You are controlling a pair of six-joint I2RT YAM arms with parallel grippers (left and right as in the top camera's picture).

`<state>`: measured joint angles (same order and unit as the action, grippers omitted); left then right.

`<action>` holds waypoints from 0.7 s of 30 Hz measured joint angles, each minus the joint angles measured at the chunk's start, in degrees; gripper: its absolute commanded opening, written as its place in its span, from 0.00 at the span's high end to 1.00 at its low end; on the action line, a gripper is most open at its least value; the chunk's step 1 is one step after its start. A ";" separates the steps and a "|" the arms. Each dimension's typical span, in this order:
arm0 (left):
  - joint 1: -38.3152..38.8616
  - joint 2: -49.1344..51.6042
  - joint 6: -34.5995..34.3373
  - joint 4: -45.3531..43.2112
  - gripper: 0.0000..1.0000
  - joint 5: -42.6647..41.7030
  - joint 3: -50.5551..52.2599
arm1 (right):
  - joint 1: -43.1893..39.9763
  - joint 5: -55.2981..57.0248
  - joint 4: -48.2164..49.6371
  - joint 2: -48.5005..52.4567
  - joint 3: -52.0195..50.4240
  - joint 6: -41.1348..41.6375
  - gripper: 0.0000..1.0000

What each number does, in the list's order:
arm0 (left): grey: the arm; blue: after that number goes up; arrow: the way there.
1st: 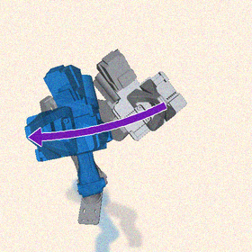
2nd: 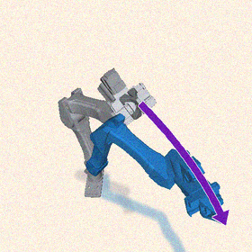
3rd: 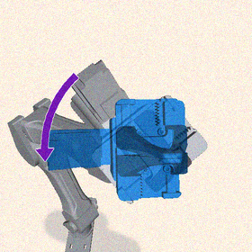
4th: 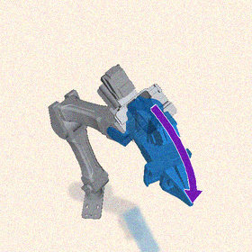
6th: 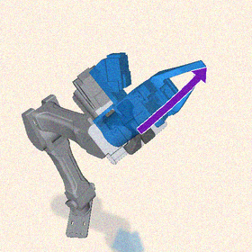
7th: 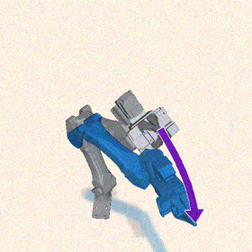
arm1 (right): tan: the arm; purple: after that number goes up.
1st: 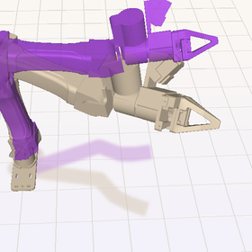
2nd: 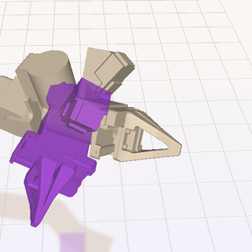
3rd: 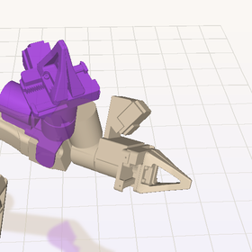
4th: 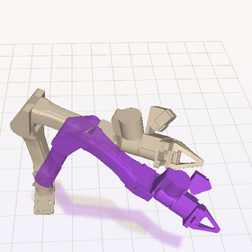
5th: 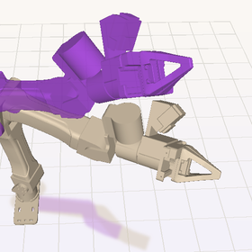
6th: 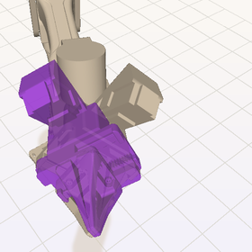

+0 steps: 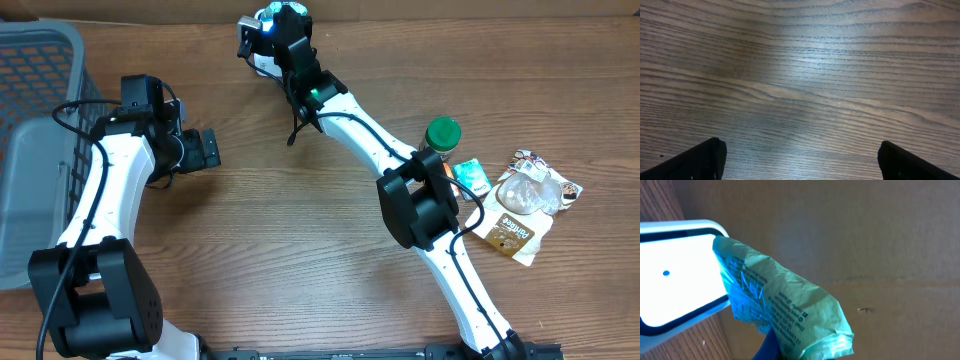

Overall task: Scan the item barcode
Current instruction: 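Hold the wipes packet in front of the scanner, then carry the wipes packet right toward the tissue packs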

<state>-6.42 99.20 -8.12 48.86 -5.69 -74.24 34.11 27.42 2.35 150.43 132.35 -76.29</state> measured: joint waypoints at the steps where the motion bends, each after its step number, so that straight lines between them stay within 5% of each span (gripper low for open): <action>1: 0.00 0.00 0.02 0.00 0.00 0.00 0.00 | 0.07 0.04 -0.04 -0.15 0.00 1.31 0.96; 9: 0.00 0.00 0.00 0.00 0.00 0.00 0.00 | 0.22 -0.02 -10.95 -8.24 -0.09 17.90 0.96; 21: 0.00 0.00 0.02 0.00 0.00 0.00 0.00 | -0.50 -8.98 -59.87 -41.99 0.33 66.58 0.96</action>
<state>-6.42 99.20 -8.10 48.86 -5.69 -74.24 33.61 18.44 -57.52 108.44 132.68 -9.72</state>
